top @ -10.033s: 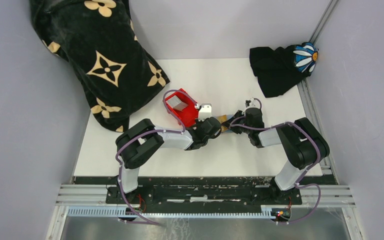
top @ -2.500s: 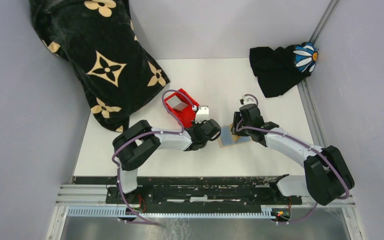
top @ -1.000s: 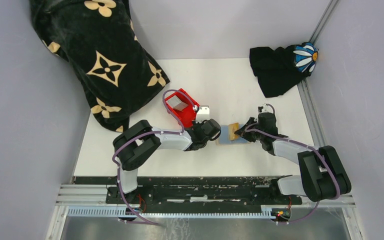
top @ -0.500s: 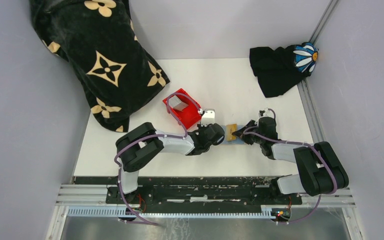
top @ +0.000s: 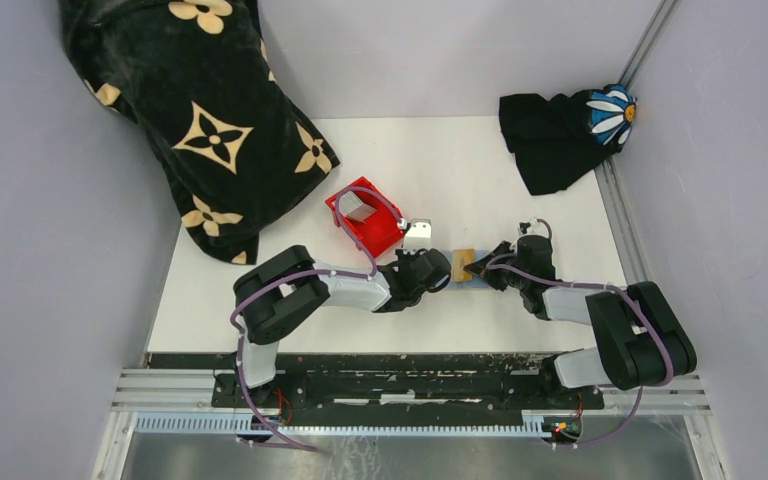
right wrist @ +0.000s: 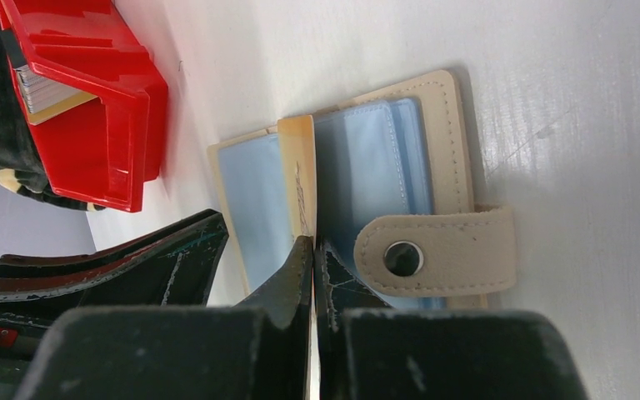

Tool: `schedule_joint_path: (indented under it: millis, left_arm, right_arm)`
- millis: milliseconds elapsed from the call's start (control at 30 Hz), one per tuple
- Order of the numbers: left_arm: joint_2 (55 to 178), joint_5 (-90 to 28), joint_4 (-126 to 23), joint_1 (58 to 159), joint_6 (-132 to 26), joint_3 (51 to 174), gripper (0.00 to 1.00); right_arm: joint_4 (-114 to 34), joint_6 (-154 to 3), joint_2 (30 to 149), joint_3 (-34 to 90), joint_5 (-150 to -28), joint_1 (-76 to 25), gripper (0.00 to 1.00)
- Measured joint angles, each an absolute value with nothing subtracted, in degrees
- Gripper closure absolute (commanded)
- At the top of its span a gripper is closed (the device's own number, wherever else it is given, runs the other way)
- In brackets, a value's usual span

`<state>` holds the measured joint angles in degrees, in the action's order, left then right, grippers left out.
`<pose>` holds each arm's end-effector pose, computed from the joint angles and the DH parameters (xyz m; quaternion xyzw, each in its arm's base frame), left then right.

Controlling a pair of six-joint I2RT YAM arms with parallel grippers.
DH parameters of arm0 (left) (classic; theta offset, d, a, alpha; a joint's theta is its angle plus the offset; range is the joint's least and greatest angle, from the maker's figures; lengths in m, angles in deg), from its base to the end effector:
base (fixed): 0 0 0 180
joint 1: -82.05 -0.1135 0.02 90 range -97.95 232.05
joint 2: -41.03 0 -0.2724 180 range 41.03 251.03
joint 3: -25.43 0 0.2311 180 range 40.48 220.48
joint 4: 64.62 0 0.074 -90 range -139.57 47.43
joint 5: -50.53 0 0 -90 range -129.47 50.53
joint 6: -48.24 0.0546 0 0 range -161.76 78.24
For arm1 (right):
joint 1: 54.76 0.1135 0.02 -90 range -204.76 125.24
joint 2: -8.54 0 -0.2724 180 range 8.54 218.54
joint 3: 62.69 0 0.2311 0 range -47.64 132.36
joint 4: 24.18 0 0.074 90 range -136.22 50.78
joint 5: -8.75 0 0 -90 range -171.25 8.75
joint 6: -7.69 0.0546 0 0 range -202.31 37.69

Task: Put the credit cards into the card holder
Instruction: Insert the credit card into the card holder.

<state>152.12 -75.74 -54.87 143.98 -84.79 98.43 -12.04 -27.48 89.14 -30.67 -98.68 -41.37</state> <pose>0.2069 -0.3193 0.1376 0.0352 0.8931 -0.0942 0.4385 0.2198 0.0691 0.1340 0.2484 0.8495 0.3617 0.2929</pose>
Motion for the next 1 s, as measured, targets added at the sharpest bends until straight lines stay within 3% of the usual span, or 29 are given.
schedule_joint_path:
  millis: [400,1000]
  left_arm:
    - [153.17,-75.85,-54.69,144.55,-84.79,99.83,0.74]
    - [153.43,-76.07,-53.64,144.59,-84.79,100.49,0.74]
  right_arm:
    - [-14.71,-27.22,83.98,-33.4,-96.94,-41.11,0.99]
    - [-10.95,-24.53,85.73,-34.43,-93.81,-37.02,0.99]
